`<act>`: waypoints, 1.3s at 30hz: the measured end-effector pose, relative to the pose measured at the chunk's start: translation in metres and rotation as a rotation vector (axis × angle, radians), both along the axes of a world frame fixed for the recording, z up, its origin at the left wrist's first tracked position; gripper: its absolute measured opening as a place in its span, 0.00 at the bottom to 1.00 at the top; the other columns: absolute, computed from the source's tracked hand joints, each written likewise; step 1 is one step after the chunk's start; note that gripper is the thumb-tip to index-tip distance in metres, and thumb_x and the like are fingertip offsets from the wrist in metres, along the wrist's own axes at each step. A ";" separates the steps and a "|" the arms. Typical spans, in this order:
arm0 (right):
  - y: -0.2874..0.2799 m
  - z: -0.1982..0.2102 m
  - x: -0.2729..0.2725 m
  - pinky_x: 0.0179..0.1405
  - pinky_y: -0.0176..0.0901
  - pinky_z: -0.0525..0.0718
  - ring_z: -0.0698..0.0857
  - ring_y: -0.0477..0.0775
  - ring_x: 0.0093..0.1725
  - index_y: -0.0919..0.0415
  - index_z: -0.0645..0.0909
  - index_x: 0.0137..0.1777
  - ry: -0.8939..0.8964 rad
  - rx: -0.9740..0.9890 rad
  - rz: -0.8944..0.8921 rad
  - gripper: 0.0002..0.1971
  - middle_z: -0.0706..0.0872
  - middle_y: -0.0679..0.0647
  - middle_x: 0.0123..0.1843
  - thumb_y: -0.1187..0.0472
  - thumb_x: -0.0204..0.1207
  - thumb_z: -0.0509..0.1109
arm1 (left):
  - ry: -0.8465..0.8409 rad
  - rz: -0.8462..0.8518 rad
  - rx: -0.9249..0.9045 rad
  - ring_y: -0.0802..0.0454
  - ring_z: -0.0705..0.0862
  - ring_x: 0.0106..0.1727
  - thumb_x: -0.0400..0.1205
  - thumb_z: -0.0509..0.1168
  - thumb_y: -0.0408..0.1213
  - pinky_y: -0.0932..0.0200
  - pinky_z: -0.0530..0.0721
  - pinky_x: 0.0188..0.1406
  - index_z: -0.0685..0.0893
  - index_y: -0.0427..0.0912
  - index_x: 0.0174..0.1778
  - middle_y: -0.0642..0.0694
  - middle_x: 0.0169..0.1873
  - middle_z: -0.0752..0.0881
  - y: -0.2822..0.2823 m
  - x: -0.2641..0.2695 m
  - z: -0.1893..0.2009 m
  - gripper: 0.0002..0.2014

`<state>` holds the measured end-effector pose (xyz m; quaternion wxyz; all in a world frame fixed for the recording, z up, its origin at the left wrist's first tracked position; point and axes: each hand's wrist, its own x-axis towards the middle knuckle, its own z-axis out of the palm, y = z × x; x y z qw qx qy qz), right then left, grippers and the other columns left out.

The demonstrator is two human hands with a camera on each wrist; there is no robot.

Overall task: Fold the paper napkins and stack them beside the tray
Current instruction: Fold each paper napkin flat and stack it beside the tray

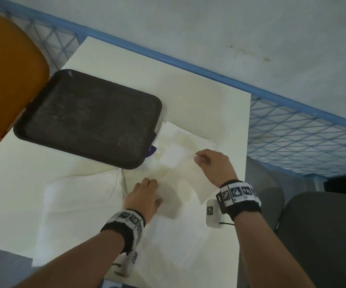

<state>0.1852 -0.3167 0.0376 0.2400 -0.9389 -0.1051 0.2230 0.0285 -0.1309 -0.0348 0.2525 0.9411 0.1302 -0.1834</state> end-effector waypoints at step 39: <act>-0.023 -0.027 -0.149 0.62 0.33 0.75 0.78 0.41 0.72 0.45 0.70 0.82 0.090 0.479 -0.641 0.38 0.76 0.36 0.76 0.41 0.73 0.79 | -0.203 -0.119 -0.423 0.52 0.84 0.53 0.87 0.61 0.49 0.58 0.78 0.57 0.82 0.41 0.62 0.49 0.51 0.86 0.053 0.026 0.088 0.16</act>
